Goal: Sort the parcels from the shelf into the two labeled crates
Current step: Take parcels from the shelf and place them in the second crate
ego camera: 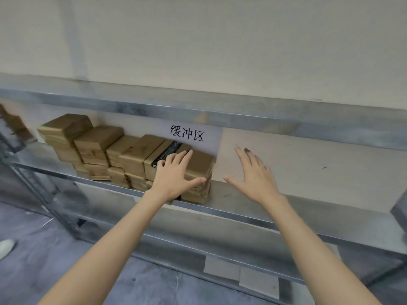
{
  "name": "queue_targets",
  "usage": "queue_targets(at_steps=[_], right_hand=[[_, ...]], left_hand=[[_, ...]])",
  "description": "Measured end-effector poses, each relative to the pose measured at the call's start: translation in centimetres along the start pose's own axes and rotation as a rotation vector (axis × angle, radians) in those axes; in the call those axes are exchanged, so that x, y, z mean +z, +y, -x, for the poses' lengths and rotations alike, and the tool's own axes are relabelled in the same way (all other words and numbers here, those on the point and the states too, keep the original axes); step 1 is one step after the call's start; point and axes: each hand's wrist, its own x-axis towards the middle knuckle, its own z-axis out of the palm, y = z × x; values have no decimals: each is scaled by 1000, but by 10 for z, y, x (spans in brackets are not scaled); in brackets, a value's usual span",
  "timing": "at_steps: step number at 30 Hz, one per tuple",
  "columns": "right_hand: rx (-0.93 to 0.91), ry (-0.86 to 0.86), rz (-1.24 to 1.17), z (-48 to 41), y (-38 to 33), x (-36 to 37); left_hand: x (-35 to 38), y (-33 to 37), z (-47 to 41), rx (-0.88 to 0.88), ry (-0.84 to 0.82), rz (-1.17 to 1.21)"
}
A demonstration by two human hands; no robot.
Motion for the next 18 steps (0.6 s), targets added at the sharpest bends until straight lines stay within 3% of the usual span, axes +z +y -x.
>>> queue_targets(at_steps=[18], right_hand=[[74,-380,-202,-93,-44,134]], left_hand=[[86,-77,-62,99,-54,-42]])
